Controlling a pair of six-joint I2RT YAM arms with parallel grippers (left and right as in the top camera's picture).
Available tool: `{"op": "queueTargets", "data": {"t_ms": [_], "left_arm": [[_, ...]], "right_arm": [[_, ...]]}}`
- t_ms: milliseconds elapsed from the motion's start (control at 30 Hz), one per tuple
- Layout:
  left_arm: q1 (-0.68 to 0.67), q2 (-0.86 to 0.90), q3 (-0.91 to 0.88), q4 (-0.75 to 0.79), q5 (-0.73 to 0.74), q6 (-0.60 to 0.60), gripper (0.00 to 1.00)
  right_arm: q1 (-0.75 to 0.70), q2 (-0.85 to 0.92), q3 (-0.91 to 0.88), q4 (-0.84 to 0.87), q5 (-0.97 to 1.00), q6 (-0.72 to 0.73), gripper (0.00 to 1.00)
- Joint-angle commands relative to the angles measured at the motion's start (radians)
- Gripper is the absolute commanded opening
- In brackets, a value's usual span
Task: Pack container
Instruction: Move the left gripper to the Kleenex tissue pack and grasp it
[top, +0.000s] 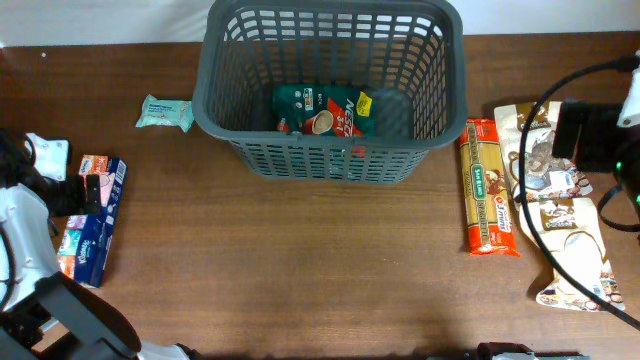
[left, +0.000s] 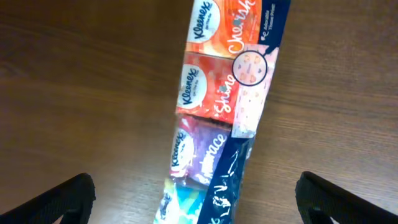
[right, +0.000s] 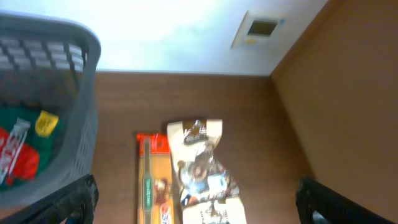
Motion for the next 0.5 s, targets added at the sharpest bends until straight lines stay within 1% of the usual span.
{"op": "queueTargets", "data": {"t_ms": [0, 100, 267, 400, 467], "left_arm": [[0.007, 0.06, -0.023, 0.007, 0.059, 0.03, 1.0], [0.007, 0.103, -0.023, 0.008, 0.087, 0.03, 1.0], [0.007, 0.152, -0.023, 0.032, 0.087, 0.03, 1.0], [0.007, 0.183, -0.023, 0.049, 0.087, 0.075, 1.0], [0.007, 0.202, -0.023, 0.054, 0.087, 0.074, 1.0]], "right_arm": [[0.005, -0.01, 0.002, 0.025, 0.027, 0.008, 0.99], [0.005, -0.01, 0.002, 0.034, 0.024, 0.012, 0.99], [0.005, -0.01, 0.002, 0.032, 0.024, 0.012, 0.99], [0.005, -0.01, 0.002, 0.032, 0.024, 0.012, 0.99], [0.005, -0.01, 0.002, 0.032, 0.024, 0.012, 0.99]]}}
